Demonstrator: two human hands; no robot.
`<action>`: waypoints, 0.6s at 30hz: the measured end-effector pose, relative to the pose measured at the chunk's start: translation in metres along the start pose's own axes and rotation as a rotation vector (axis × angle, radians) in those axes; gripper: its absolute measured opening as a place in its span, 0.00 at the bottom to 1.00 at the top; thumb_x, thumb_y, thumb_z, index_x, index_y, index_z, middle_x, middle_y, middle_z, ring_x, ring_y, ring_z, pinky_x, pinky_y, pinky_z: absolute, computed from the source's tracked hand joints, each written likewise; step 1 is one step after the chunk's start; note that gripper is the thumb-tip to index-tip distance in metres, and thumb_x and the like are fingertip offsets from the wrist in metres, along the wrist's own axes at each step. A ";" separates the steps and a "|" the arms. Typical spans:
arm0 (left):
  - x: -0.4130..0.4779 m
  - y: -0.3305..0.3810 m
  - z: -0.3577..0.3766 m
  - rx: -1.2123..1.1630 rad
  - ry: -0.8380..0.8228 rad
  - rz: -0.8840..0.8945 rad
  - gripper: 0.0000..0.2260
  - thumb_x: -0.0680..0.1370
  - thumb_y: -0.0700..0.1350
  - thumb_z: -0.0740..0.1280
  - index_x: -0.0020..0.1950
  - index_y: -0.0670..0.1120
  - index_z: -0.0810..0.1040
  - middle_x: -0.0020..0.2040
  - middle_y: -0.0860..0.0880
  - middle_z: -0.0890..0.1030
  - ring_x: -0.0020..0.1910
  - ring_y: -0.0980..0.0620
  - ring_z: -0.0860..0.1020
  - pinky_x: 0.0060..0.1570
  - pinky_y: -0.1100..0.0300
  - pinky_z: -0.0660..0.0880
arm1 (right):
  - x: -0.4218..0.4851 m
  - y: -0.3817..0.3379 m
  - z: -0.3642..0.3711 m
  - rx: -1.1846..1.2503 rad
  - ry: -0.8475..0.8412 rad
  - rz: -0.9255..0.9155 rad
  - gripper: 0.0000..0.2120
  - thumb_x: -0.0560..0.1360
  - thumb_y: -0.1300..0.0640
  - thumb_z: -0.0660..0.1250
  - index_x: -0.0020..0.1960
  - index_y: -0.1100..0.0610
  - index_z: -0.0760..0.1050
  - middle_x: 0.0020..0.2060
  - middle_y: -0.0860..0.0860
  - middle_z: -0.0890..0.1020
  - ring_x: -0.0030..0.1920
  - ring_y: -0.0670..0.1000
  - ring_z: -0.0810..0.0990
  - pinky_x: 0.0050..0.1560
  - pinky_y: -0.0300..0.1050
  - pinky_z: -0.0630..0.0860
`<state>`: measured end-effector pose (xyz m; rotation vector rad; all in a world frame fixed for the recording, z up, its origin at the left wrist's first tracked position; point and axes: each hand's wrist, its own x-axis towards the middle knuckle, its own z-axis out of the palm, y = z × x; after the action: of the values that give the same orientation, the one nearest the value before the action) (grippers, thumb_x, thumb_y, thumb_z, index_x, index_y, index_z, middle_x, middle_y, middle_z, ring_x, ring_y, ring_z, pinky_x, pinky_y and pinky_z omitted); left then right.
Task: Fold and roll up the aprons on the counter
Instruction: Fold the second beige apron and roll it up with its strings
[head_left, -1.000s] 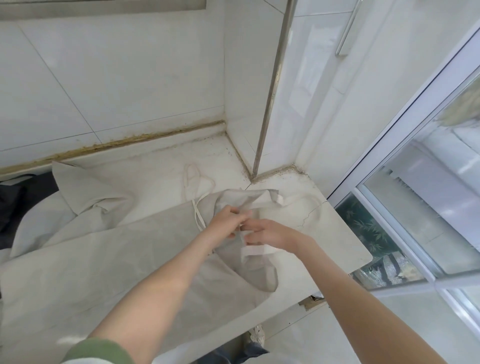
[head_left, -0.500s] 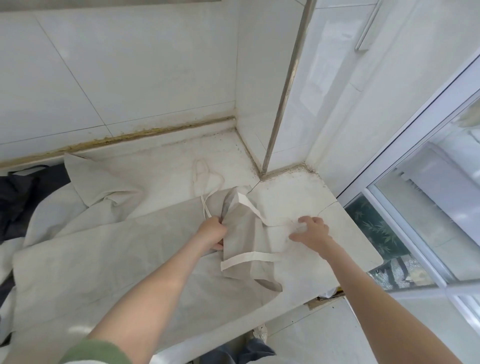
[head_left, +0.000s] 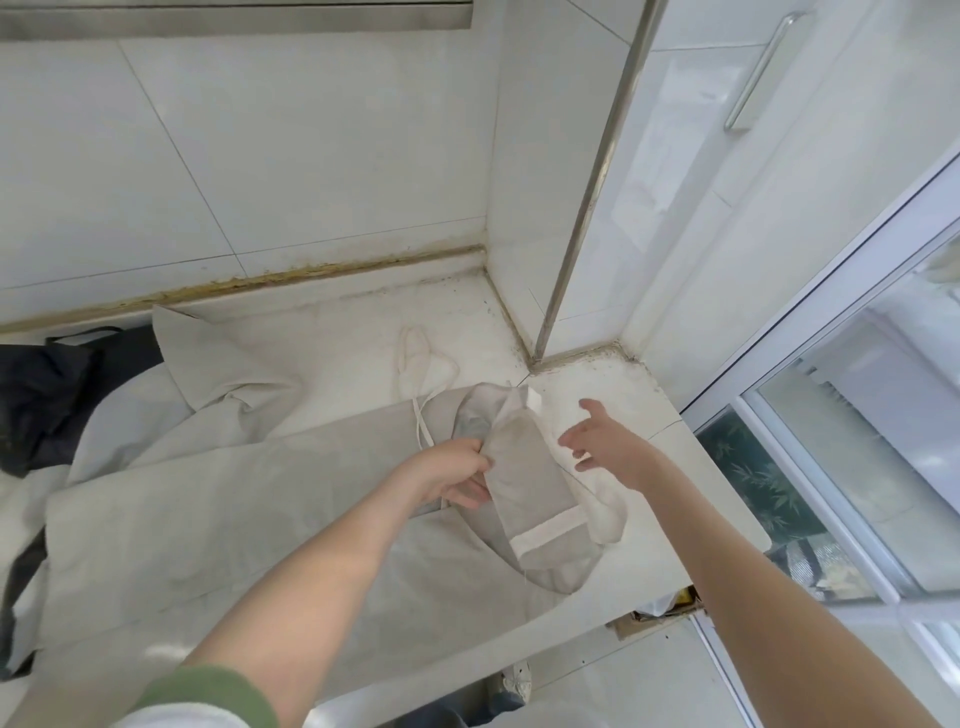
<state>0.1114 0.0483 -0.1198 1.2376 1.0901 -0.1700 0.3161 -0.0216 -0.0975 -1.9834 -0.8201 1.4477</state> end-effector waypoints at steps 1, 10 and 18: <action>-0.002 0.002 -0.001 -0.022 -0.006 0.007 0.07 0.81 0.39 0.58 0.53 0.47 0.73 0.45 0.47 0.81 0.44 0.50 0.80 0.50 0.56 0.77 | 0.002 -0.003 0.000 -0.107 0.010 -0.023 0.35 0.76 0.64 0.62 0.76 0.49 0.49 0.49 0.51 0.73 0.49 0.52 0.73 0.51 0.46 0.75; -0.014 0.001 -0.014 -0.042 0.145 0.062 0.05 0.80 0.41 0.59 0.51 0.48 0.73 0.46 0.48 0.80 0.45 0.51 0.78 0.46 0.61 0.73 | 0.000 -0.027 0.026 -0.249 -0.056 -0.138 0.06 0.75 0.56 0.64 0.46 0.59 0.75 0.42 0.52 0.79 0.43 0.51 0.75 0.45 0.43 0.68; -0.031 0.007 -0.036 -0.481 0.300 0.129 0.23 0.78 0.64 0.58 0.41 0.44 0.76 0.37 0.47 0.77 0.38 0.49 0.76 0.45 0.57 0.75 | -0.024 -0.088 0.079 -0.289 -0.279 -0.146 0.09 0.76 0.62 0.62 0.56 0.57 0.71 0.45 0.61 0.81 0.36 0.59 0.82 0.43 0.59 0.82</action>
<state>0.0793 0.0673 -0.0891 0.9071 1.2141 0.3697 0.2205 0.0253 -0.0393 -1.8966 -1.3326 1.6140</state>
